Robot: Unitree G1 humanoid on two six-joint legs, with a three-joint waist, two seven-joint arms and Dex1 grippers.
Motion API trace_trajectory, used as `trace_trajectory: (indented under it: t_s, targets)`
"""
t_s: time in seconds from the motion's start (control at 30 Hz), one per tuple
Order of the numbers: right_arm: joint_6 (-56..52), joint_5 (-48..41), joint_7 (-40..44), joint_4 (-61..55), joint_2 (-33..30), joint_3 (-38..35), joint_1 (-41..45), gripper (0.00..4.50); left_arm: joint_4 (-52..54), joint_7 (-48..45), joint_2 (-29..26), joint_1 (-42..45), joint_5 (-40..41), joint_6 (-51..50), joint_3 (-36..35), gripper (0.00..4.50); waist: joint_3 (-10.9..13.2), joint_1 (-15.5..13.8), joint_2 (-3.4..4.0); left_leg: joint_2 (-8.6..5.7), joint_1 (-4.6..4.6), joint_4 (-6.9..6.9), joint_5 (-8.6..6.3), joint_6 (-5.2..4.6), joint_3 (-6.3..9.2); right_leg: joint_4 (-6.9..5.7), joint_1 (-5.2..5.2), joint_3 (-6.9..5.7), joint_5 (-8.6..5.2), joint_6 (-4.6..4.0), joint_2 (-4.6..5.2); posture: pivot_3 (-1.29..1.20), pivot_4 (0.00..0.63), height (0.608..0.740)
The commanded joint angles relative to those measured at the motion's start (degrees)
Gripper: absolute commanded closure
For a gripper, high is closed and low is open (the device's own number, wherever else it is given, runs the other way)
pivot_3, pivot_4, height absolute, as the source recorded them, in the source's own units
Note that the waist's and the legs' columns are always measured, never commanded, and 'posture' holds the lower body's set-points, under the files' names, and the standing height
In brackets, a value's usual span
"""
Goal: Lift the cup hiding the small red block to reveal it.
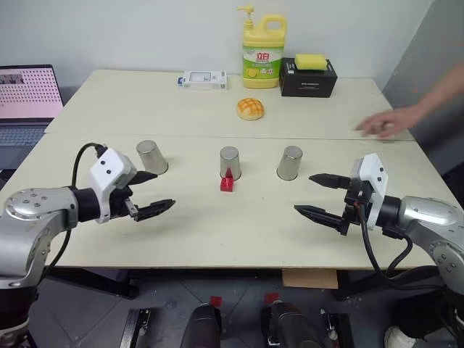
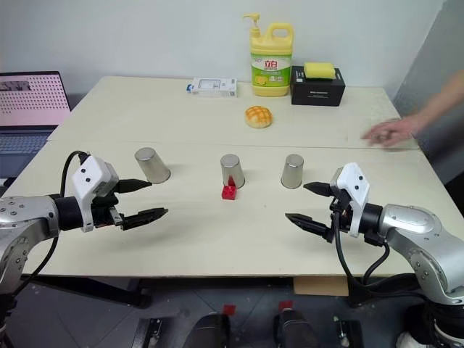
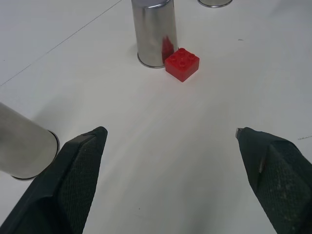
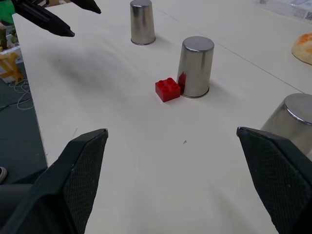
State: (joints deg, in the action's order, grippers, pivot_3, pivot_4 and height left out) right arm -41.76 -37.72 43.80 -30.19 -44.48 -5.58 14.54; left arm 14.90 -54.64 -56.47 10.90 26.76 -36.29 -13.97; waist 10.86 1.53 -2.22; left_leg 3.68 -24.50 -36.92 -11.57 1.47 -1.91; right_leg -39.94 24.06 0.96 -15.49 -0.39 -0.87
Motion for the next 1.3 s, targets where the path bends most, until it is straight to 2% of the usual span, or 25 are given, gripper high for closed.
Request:
trace_trajectory:
  t_s: [0.03, 0.4, 0.77, 0.93, 1.3]
  targets:
    - [1.11, -0.03, 0.0, -0.94, -0.13, -1.13, 1.22, 0.0, 0.35, 0.58, 0.95, 1.05, 1.43, 1.23, -3.11, 0.01, 0.0, 0.0, 0.0, 0.0, 0.0, 0.0, 0.0, 0.0, 0.0, 0.0, 0.0, -0.01, 0.0, 0.0, 0.0, 0.0, 0.15, 0.74]
    - [0.87, 0.03, 0.6, -0.88, -0.76, -1.2, 0.87, 0.0, 1.58, 0.44, -0.71, 0.32, 0.58, 0.47, -2.69, 0.01, 0.0, 0.0, 0.0, -0.01, 0.0, 0.0, 0.0, 0.0, -0.01, 0.0, 0.0, 0.0, 0.0, 0.0, 0.0, 0.0, 0.15, 0.74]
    - [1.22, 0.56, 1.85, -0.9, -1.34, -1.35, 0.73, 0.0, 2.44, 0.02, -0.92, -0.38, 0.91, -0.08, -3.1, 0.01, 0.0, 0.0, 0.0, 0.0, 0.0, 0.0, 0.0, 0.0, 0.0, 0.0, 0.0, 0.0, 0.0, 0.0, 0.0, 0.0, 0.15, 0.74]
    - [-0.52, -2.0, 2.83, -1.61, -1.93, -2.55, 0.5, 0.0, 2.69, -0.23, -1.04, -0.45, 1.46, -0.84, -3.7, 0.01, 0.0, 0.0, 0.0, 0.0, 0.0, 0.0, 0.0, 0.0, 0.0, 0.0, 0.0, 0.0, 0.0, 0.0, 0.0, 0.0, 0.15, 0.74]
    - [1.99, -0.3, 2.67, -2.12, -2.67, -2.27, -0.78, 0.0, 2.96, 0.18, -0.57, -0.97, 1.84, -0.87, -2.94, 0.01, 0.0, 0.0, 0.0, 0.0, 0.0, 0.0, 0.0, 0.0, 0.0, 0.0, 0.0, 0.0, 0.0, 0.0, 0.0, 0.0, 0.15, 0.74]
